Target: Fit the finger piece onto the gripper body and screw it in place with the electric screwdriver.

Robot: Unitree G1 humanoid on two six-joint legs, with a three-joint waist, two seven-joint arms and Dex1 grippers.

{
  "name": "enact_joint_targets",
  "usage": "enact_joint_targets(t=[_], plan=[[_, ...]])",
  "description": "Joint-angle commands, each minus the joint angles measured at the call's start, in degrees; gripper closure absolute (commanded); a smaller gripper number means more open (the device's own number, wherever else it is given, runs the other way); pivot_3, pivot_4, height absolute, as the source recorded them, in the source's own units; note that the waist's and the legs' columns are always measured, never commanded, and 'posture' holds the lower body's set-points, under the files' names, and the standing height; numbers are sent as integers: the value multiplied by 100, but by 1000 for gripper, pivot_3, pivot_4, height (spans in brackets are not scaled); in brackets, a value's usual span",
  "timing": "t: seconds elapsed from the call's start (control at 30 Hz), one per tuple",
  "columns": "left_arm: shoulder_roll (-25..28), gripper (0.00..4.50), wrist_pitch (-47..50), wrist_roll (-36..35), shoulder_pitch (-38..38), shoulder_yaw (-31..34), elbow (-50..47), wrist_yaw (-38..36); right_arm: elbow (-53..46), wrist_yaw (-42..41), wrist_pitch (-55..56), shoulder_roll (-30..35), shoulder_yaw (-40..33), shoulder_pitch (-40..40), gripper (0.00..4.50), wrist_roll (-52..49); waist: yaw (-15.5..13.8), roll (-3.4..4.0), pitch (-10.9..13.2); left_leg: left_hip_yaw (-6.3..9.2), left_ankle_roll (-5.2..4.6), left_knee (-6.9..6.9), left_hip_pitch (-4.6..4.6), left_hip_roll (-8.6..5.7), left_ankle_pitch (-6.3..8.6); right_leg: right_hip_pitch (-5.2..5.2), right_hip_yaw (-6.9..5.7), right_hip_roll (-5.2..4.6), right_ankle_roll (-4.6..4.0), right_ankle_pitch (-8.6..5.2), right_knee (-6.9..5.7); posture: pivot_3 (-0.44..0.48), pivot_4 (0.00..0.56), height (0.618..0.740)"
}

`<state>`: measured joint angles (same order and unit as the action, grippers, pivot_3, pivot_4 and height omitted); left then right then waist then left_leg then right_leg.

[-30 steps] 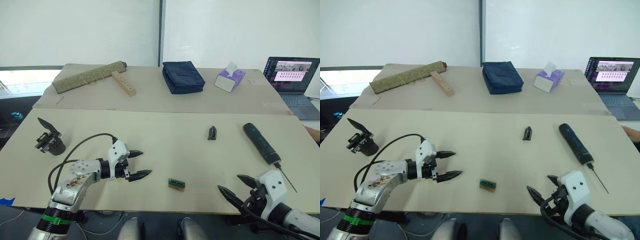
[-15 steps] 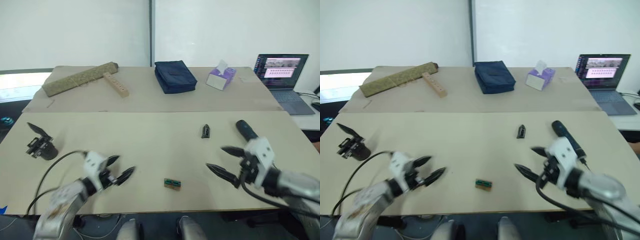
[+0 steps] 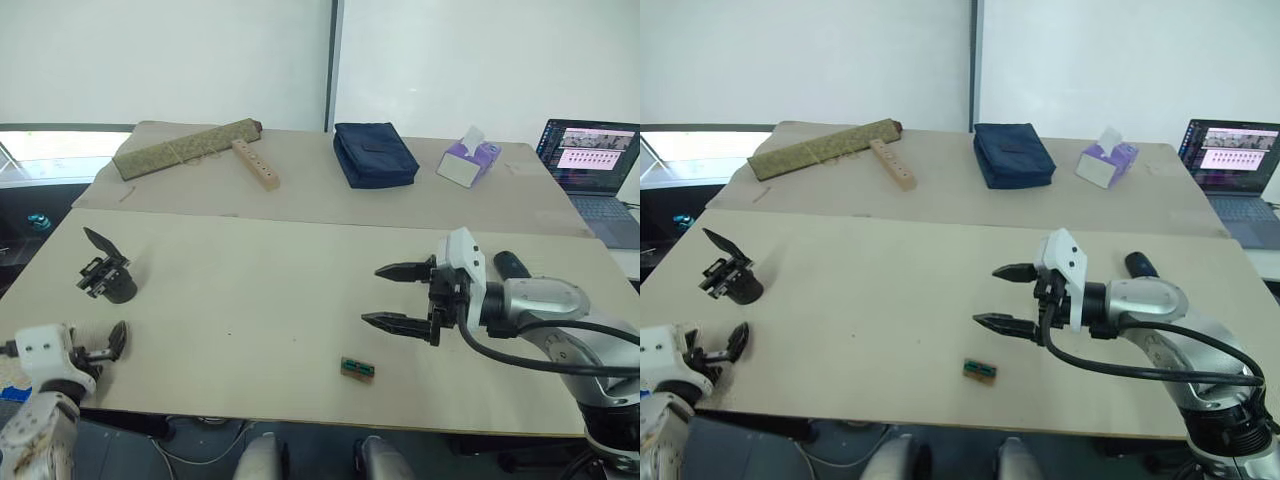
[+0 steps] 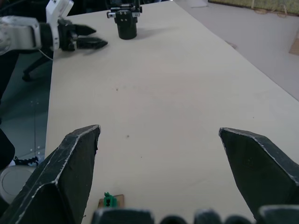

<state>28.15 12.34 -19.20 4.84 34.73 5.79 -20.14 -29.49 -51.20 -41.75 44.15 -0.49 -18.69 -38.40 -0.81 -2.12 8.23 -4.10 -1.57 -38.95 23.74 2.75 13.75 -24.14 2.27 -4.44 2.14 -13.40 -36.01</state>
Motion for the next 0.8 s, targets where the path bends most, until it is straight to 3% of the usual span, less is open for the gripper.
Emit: enact_joint_targets(t=[0.03, 0.2, 0.6, 0.7, 0.8], plan=[[209, 0, -286, 246, -507, -222, 564, 80, -199, 38, 45, 82, -207, 127, 9, -50, 15, -4, -1, -3, 0, 0, -1, 0, 0, 1, 1, -2, 2, 1, 0, 0, 150, 738], [385, 0, -346, 354, -1045, -569, 1045, -121, -392, 225, -20, 48, -328, 309, 9, -168, 26, -5, -2, -8, 2, 1, -1, 7, -1, -4, 2, 1, 30, 20, -4, 0, 150, 738], [412, 0, -394, 388, -1514, -871, 1543, -254, -586, 542, -34, 69, -504, 531, 9, -245, 21, -5, -2, -7, 6, 7, -5, 10, -3, -5, 2, -2, 29, 24, -6, 0, 150, 738], [398, 889, -558, 413, -1601, -904, 1667, -249, -645, 542, -9, 139, -515, 623, 0, -208, 11, -4, -2, -9, 6, 7, -4, 9, -3, -5, 2, -5, 28, 24, -5, 0, 150, 738], [325, 2220, -648, 404, -1616, -1056, 1507, -340, -686, 521, 67, 211, -533, 727, 0, -133, 6, -4, -2, -8, 6, 7, -4, 9, -3, -5, 1, -8, 28, 24, -5, 0, 150, 738]])
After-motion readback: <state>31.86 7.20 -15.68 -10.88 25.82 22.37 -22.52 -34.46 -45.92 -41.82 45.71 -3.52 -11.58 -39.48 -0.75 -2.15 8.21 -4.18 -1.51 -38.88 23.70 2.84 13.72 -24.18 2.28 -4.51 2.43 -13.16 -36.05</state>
